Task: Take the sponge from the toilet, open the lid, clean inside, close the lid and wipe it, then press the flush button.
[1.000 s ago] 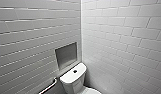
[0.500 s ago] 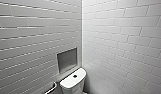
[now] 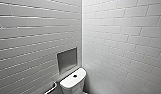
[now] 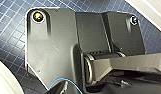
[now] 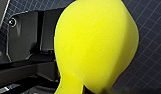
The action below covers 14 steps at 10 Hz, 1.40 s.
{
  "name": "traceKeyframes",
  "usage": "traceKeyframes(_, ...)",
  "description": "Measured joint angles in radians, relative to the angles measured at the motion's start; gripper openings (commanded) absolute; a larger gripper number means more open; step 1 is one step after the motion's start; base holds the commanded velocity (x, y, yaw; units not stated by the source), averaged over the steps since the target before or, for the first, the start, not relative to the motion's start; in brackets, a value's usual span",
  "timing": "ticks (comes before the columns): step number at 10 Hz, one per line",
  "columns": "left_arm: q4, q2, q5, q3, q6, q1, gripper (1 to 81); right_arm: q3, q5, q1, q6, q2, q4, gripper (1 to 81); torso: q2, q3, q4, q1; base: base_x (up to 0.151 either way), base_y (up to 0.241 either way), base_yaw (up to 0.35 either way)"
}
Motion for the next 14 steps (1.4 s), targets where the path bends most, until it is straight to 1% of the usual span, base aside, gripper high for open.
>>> traceKeyframes(1, 0.000, 0.000, 0.000, 0.000, 0.000, -0.001, 81.1, -0.004, -0.014, 0.000, 0.044, 0.001, -0.083, 1.0, 0.000, 0.000, 0.000, 0.000, 0.000, 0.000, 0.000)
traceKeyframes(2, 0.000, 0.000, -0.001, 0.000, 0.000, -0.003, 81.1, -0.011, -0.019, -0.001, 0.141, 0.006, -0.197, 1.0, 0.000, 0.000, 0.000, 0.000, 0.000, 0.000, 0.000)
traceKeyframes(3, -0.001, 0.000, 0.000, 0.000, 0.000, -0.005, 81.1, -0.017, -0.026, -0.001, 0.251, 0.013, -0.334, 1.0, 0.000, 0.000, 0.000, 0.000, 0.000, 0.000, 0.000)
traceKeyframes(4, -0.001, 0.000, -0.001, 0.000, 0.000, -0.005, 81.1, -0.022, -0.027, -0.003, 0.398, 0.021, -0.492, 1.0, 0.000, 0.000, 0.000, 0.000, 0.000, 0.000, 0.000)
traceKeyframes(5, -0.001, 0.000, 0.000, 0.000, -0.007, -0.005, 81.1, -0.024, -0.014, -0.007, 0.567, 0.027, -0.656, 1.0, 0.000, 0.000, 0.000, 0.000, 0.000, 0.000, 0.000)
traceKeyframes(6, -0.002, 0.000, 0.000, 0.000, -0.024, -0.005, 81.1, -0.024, 0.015, -0.011, 0.699, 0.029, -0.801, 1.0, 0.000, 0.000, 0.000, 0.000, 0.000, 0.000, 0.000)
traceKeyframes(7, -0.003, 0.000, -0.001, -0.003, -0.058, -0.005, 81.1, -0.024, 0.047, -0.011, 0.785, 0.031, -0.904, 1.0, 0.000, 0.000, 0.000, 0.000, 0.000, 0.000, 0.000)
traceKeyframes(8, -0.003, 0.000, 0.000, -0.007, -0.086, -0.005, 81.1, -0.023, 0.067, -0.006, 0.821, 0.039, -0.957, 1.0, 0.000, 0.000, 0.000, 0.000, 0.000, 0.000, 0.000)
traceKeyframes(9, -0.003, 0.000, 0.000, -0.007, -0.097, -0.005, 81.1, -0.025, 0.075, 0.001, 0.827, 0.052, -0.970, 1.0, 0.000, 0.000, 0.000, 0.000, 0.000, 0.000, 0.000)
traceKeyframes(11, -0.003, 0.000, 0.000, -0.008, -0.097, -0.016, 81.1, -0.039, 0.079, 0.005, 0.827, 0.086, -0.971, 1.0, 0.000, -0.002, 0.000, 0.000, 0.000, 0.000, 0.000)
traceKeyframes(13, -0.003, 0.001, -0.006, -0.008, -0.097, -0.025, 81.1, -0.045, 0.079, 0.005, 0.828, 0.086, -0.971, 1.0, 0.000, -0.031, 0.000, -0.001, 0.000, 0.000, 0.000)
traceKeyframes(14, -0.003, 0.001, -0.001, -0.008, -0.097, -0.020, 81.1, -0.045, 0.077, 0.005, 0.828, 0.084, -0.971, 1.0, 0.002, -0.037, 0.000, -0.001, 0.000, 0.000, 0.000)
